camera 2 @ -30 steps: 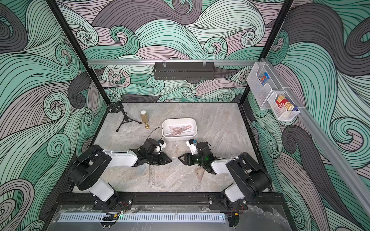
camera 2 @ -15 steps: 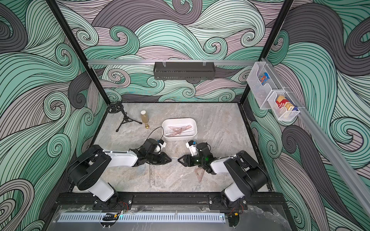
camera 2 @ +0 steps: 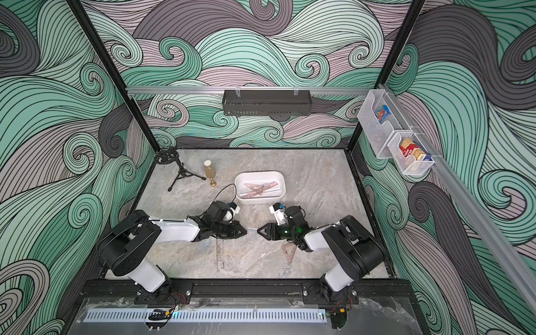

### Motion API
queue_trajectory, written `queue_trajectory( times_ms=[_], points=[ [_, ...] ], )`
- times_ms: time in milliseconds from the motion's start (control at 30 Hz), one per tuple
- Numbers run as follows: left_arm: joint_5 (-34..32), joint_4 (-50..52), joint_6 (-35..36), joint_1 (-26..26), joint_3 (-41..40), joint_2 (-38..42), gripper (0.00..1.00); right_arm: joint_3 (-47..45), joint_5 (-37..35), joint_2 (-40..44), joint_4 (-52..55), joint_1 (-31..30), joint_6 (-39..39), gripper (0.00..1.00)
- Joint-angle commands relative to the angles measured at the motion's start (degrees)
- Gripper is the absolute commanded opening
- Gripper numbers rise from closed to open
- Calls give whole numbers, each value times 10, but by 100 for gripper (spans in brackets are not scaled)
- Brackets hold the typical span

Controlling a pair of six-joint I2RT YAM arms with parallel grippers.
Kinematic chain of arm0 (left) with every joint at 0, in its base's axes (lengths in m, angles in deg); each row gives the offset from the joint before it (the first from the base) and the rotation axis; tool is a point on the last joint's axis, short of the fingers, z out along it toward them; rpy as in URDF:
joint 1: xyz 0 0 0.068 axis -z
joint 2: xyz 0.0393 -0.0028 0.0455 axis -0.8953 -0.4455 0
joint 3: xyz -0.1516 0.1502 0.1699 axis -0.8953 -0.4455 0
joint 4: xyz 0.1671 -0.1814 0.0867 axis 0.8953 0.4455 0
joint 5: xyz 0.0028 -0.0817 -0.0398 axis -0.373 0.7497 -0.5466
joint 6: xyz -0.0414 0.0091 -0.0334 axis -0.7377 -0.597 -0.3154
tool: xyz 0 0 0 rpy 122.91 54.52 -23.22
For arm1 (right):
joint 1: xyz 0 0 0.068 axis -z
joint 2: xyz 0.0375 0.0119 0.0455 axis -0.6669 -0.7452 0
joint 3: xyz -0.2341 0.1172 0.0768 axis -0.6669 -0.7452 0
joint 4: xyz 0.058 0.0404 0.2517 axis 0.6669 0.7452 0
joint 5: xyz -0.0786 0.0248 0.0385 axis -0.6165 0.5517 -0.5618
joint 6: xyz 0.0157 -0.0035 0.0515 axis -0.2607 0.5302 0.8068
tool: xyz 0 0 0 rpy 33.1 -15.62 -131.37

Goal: Put the scattered rulers into the storage box
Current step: Pick up the ruler from the center of the board.

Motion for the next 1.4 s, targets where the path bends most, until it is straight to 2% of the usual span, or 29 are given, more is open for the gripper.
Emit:
queue_trajectory(
  times_ms=[0, 433, 767, 1133, 1267, 1367],
  points=[
    [-43, 59, 10, 1, -7, -14, 16, 7, -20, -11, 35, 4, -5, 59],
    [-73, 76, 2, -1, -12, -8, 6, 7, -7, -20, 19, -5, 11, 58],
    [-58, 59, 0, -1, -17, -7, 6, 3, 3, -34, -3, -6, 6, 56],
    [-55, 103, 7, -15, -22, 61, 12, 65, 30, -115, -33, -31, 4, 51],
    [-49, 110, 7, -33, -33, 88, 14, 100, 43, -149, -32, -47, -1, 46],
    [-35, 108, 9, -40, -38, 98, 16, 102, 49, -133, -29, -43, -11, 40]
  ],
)
